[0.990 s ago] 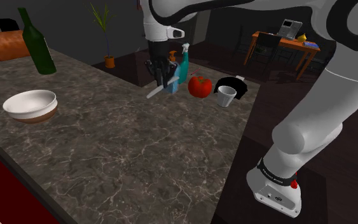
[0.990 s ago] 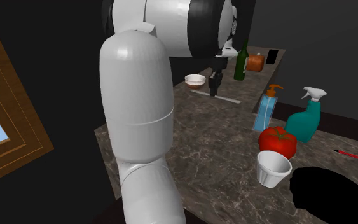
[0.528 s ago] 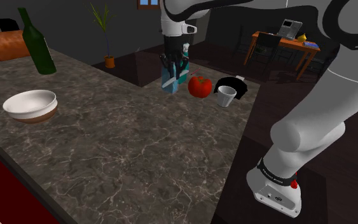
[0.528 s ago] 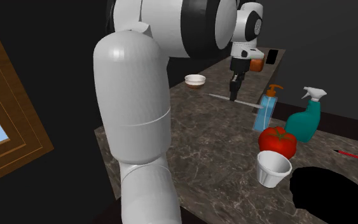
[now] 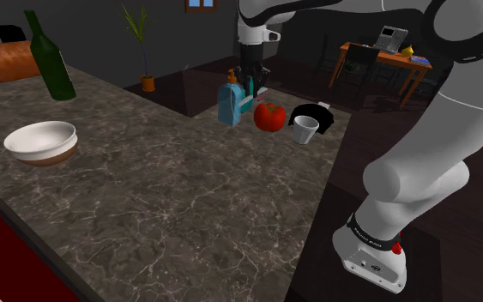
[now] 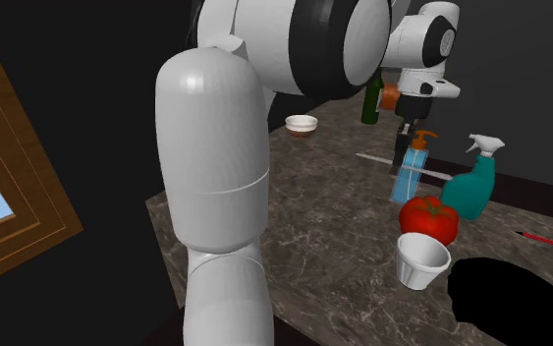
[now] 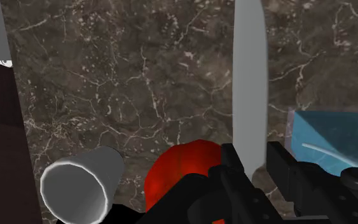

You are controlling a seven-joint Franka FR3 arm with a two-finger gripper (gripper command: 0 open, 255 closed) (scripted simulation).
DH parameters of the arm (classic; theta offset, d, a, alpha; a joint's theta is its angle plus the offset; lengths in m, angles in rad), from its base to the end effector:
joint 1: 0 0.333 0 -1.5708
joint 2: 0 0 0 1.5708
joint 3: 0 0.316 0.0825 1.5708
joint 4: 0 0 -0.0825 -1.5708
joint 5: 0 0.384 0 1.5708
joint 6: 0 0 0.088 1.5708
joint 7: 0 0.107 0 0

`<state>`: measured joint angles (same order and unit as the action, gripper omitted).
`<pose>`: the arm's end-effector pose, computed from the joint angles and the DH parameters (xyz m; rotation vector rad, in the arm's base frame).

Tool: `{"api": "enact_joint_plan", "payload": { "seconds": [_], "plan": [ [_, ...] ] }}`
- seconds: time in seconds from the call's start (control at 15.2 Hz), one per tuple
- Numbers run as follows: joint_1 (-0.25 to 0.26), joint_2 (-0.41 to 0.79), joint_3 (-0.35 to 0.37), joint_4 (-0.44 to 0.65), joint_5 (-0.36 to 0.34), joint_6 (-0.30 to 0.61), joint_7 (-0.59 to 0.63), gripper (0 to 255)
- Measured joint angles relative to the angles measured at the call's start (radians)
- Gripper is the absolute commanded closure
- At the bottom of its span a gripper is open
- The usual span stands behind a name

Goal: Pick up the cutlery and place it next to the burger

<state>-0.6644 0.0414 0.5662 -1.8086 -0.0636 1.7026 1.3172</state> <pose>0.5540 -0.0646 0.5036 2.3122 -1.9503 -0.1400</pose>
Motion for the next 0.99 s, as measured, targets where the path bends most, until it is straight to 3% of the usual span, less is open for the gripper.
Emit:
{"api": "enact_joint_plan", "payload": {
  "seconds": [0.59, 0.99],
  "plan": [
    [-0.081, 0.135, -0.082, 0.149, -0.083, -0.02, -0.153, 255],
    [-0.119, 0.259, -0.128, 0.312, -0.138, -0.061, -0.244, 255]
  ]
}}
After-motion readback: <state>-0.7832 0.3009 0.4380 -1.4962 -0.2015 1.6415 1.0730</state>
